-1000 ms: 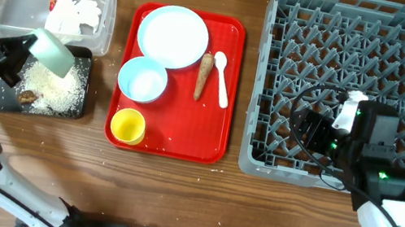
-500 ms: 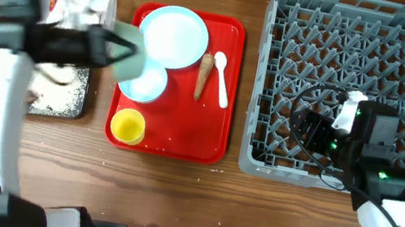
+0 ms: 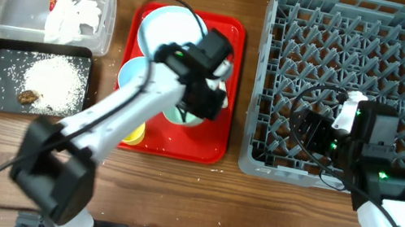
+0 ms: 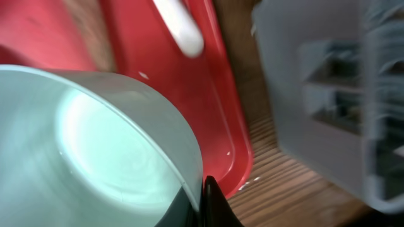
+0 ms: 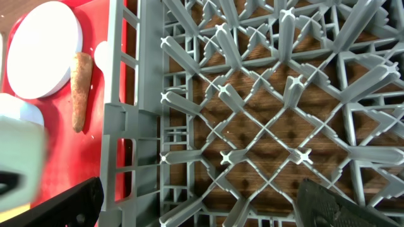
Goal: Sort waste into correct bins and load items into the dishwasher rack
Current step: 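Set the green bowl back on the red tray with the left gripper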
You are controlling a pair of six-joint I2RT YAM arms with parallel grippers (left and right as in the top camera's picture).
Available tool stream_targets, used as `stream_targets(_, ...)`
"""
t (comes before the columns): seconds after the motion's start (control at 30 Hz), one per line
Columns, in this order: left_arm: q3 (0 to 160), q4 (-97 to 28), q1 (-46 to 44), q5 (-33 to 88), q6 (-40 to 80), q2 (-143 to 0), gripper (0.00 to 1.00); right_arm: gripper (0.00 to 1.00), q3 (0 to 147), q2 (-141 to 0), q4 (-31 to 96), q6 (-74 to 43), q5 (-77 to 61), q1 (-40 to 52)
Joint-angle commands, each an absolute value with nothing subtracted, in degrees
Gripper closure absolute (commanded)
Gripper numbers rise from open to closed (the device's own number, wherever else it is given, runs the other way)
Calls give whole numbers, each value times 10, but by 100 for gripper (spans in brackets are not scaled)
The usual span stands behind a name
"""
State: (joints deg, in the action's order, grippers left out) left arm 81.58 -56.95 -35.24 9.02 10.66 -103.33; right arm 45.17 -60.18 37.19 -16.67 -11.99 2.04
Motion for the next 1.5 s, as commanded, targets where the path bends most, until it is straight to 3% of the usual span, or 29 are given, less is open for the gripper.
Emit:
stream_targets(0.0,816,-581,-386,67,119,-1082,96,0,465,-606,374,-166,-125,20)
stream_targets(0.17,816,-580,-408,67,134,-1105,94,0,465,-606,374,-166,-125,20)
stream_targets(0.23,816,-583,-407,65,134,-1105,84,0,465,-606,374,-166,-125,20)
stream_targets(0.33,816,-583,-404,63,134,-1105,60,0,465,-606,374,-166,-125,20)
stream_targets(0.6,882,-635,-355,63,140,-1101,46,0,465,-606,373,-166,-125,20)
stream_targets(0.77,907,-588,-315,63,137,-1102,32,0,465,-606,373,-166,-125,20)
stream_targets(1.03,907,-488,-305,13,120,-1122,34,0,465,-606,374,-167,-125,20)
stream_targets(1.17,907,-459,-305,-17,121,-1159,47,0,465,-606,374,-166,-125,20)
stream_targets(1.47,907,-374,-305,-72,124,-1252,46,0,465,-606,374,-166,-121,20)
